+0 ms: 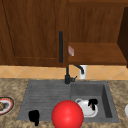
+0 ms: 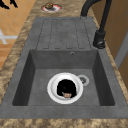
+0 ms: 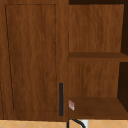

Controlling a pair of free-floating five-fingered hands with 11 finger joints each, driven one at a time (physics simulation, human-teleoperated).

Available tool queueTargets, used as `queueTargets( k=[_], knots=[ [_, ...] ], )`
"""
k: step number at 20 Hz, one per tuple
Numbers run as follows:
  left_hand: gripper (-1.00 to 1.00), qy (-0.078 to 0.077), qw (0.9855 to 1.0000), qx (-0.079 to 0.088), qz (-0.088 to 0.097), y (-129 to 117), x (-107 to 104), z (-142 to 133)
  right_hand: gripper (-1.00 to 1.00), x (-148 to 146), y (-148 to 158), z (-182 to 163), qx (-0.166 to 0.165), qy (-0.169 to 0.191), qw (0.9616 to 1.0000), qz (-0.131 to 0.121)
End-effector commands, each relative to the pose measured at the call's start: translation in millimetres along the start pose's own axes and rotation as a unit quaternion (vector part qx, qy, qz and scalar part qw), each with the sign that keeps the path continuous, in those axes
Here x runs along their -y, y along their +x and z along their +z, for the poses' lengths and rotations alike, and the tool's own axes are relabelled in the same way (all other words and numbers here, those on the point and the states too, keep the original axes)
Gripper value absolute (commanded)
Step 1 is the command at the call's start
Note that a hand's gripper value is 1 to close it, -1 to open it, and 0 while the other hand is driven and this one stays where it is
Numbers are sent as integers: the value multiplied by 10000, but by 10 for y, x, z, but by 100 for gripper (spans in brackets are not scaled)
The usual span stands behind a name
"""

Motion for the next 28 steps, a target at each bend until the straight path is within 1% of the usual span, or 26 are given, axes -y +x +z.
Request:
queueTargets(
  k=[1,4,7,8,9,10,12,16,18,20,25,28],
  knots=[
    [0,0,10000,0,0,0,0,0,100,-47,-41,-16,-1,-20,10000,-81],
    [0,0,10000,0,0,0,0,0,100,-43,-87,-31,26,-116,9998,-157],
    [0,0,10000,0,0,0,0,0,100,-30,-116,-16,-87,-207,9995,-227],
    [0,0,10000,0,0,0,0,0,100,-29,-103,-19,-121,-261,9995,-155],
    [0,0,10000,0,0,0,0,0,100,-4,-106,13,-63,-283,9995,-83],
    [0,0,10000,0,0,0,0,0,100,34,-155,59,-50,-252,9996,-87],
    [0,0,10000,0,0,0,0,0,100,172,-119,142,-69,-240,9997,-73],
    [0,0,10000,0,0,0,0,0,100,391,-196,399,-50,-206,9997,-75],
    [0,0,10000,0,0,0,0,0,100,525,-202,481,-43,-104,9999,-100],
    [0,0,10000,0,0,0,0,0,100,651,-174,575,-52,-93,9999,-95],
    [0,0,10000,0,0,0,0,0,100,952,-215,865,-103,-37,9999,-119],
    [0,0,10000,0,0,0,0,0,100,1088,-189,1105,-88,-91,9997,-230]
  ],
)
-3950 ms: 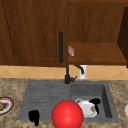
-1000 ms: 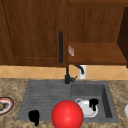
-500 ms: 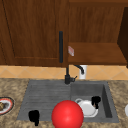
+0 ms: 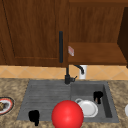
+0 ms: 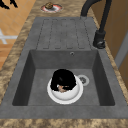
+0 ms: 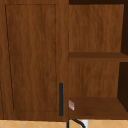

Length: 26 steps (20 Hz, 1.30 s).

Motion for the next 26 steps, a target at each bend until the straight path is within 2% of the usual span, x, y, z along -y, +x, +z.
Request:
queueTargets(
  k=[1,6,13,26],
  knots=[
    [0,0,10000,0,0,0,0,0,100,147,22,293,-68,-47,9997,-213],
    [0,0,10000,0,0,0,0,0,100,359,-2,710,-26,-158,9993,-343],
    [0,0,10000,0,0,0,0,0,100,655,-223,1298,176,-178,9990,-382],
    [0,0,10000,0,0,0,0,0,100,1084,-681,2309,291,-240,9977,-564]
  ],
)
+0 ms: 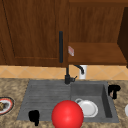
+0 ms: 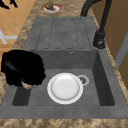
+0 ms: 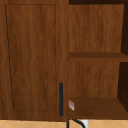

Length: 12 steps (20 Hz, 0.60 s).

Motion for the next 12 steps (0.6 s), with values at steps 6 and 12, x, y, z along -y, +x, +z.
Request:
queueTargets(
  k=[6,12],
  knots=[
    [0,0,10000,0,0,0,0,0,100,84,-314,582,143,-95,9995,-277],
    [0,0,10000,0,0,0,0,0,100,-127,-501,961,175,60,9990,-395]
  ],
)
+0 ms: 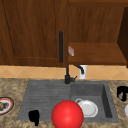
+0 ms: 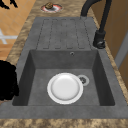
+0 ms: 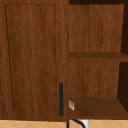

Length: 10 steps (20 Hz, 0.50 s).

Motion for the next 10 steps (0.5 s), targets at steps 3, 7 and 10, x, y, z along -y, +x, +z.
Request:
queueTargets(
  k=[3,7,10],
  knots=[
    [0,0,10000,0,0,0,0,0,100,-233,-181,379,53,200,9994,-285],
    [0,0,10000,0,0,0,0,0,100,-392,-350,543,34,302,9990,-342],
    [0,0,10000,0,0,0,0,0,100,-483,-482,529,95,199,9993,-286]
  ],
)
